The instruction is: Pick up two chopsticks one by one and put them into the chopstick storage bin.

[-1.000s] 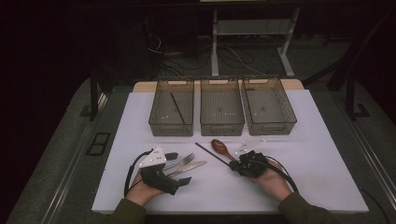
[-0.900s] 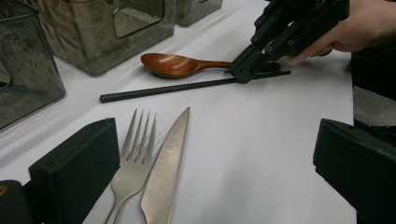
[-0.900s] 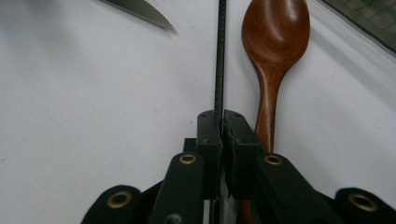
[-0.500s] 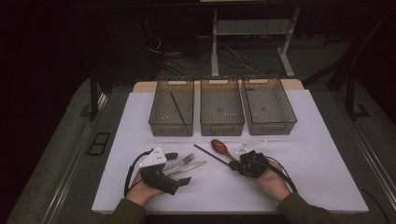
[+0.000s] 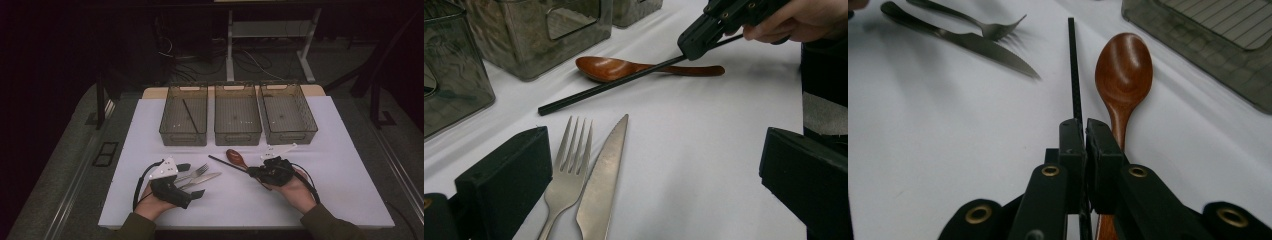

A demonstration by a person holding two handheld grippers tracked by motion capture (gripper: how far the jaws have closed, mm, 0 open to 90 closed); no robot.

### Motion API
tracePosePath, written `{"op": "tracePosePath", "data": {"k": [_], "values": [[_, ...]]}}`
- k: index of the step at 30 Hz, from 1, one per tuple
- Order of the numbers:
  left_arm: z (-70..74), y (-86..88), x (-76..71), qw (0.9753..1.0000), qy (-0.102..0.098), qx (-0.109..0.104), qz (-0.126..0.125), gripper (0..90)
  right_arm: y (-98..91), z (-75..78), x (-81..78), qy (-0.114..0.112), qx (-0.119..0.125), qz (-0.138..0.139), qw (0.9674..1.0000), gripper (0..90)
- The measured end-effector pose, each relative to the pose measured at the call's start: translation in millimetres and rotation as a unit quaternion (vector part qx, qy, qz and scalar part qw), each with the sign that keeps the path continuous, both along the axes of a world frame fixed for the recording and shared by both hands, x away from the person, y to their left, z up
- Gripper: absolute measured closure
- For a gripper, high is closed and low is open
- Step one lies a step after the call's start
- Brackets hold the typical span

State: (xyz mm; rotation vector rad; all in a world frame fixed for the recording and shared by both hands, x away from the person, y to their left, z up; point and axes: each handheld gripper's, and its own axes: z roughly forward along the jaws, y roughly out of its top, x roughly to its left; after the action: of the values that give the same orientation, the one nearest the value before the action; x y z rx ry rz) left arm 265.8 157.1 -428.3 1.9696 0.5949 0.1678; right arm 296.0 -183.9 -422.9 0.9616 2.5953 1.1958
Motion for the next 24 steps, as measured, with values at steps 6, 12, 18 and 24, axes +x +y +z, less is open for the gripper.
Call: {"op": "tracePosePath", "data": {"k": [6, 12, 18, 24], "values": [[0.0, 0.1, 0.1, 1.0000, -0.001, 0.000, 0.000, 0.0, -2.8, 7.0, -1.2, -0.006, 0.017, 0.002, 0.9998, 85.6], [0.0, 0.1, 0.0, 1.0000, -0.001, 0.000, 0.000, 0.0, -5.3, 13.2, -2.0, -0.018, 0.027, 0.001, 0.9995, 85.6], [-0.1, 0.0, 0.2, 1.0000, -0.001, 0.000, 0.000, 0.0, -7.6, 20.0, -2.5, -0.029, 0.038, -0.003, 0.9989, 85.6], [-0.1, -0.1, 0.2, 1.0000, -0.001, 0.000, 0.001, 0.0, -9.7, 27.7, -2.1, -0.040, 0.048, -0.004, 0.9980, 85.6]]}}
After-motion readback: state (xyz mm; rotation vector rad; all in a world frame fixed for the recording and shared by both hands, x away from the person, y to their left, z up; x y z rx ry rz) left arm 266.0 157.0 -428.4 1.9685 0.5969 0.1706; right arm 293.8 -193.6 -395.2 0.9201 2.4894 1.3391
